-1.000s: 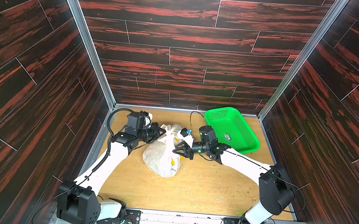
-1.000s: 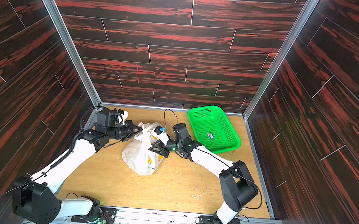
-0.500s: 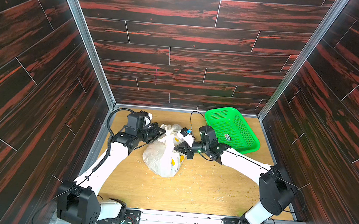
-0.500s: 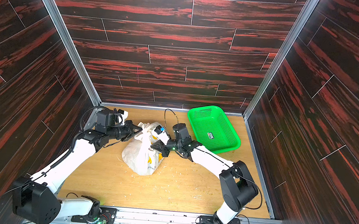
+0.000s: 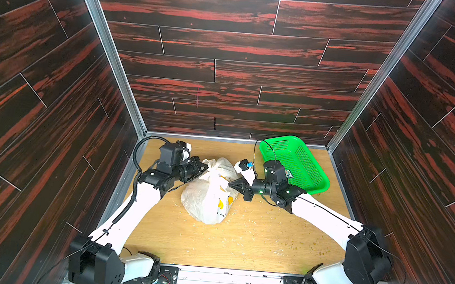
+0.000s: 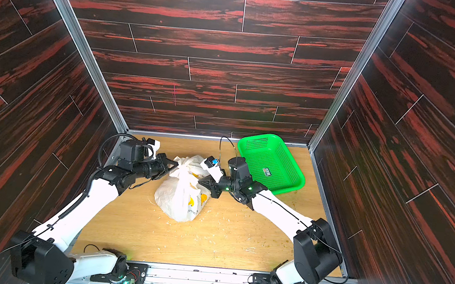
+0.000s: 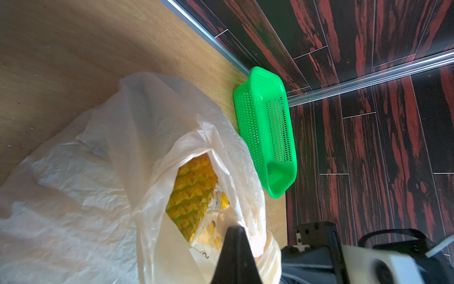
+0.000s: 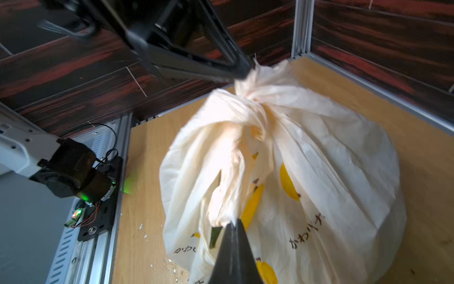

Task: Place the pineapple into a plastic bag & tie a knot
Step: Cross the plastic bag at the center of the board.

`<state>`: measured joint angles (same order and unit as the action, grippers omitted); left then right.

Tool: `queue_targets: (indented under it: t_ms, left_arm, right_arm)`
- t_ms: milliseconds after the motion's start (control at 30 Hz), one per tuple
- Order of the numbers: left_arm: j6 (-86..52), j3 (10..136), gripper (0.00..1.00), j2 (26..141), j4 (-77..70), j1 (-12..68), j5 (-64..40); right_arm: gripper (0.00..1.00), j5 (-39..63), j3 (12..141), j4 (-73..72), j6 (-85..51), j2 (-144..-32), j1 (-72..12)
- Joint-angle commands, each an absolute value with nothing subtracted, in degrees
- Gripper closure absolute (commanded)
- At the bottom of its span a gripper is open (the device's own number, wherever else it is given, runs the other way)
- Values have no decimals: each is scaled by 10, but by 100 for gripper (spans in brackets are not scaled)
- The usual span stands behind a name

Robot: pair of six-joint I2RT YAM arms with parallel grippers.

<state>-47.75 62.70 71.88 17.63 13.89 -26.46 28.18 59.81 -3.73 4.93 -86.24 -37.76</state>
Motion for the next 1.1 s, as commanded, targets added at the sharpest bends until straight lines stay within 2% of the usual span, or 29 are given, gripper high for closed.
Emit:
queue_targets:
  t_ms: [0, 200, 400, 667, 1067]
  left_arm:
    - [-459, 634, 100, 686, 179, 135, -226]
    - [-433, 633, 100, 665, 188, 135, -189]
    - [-436, 626, 100, 674, 187, 135, -203]
    - [-467, 607, 100, 701, 163, 137, -243]
    - [-467, 599, 100, 728, 164, 137, -260]
  right_arm:
    - [100, 249, 593, -21, 28, -851, -372]
    - [100, 230, 600, -21, 16, -859, -371]
    - [100, 248, 615, -27, 2, -872, -371]
    - [71, 254, 635, -50, 26, -896, -387]
    - [50, 313, 608, -112, 179, -932, -391]
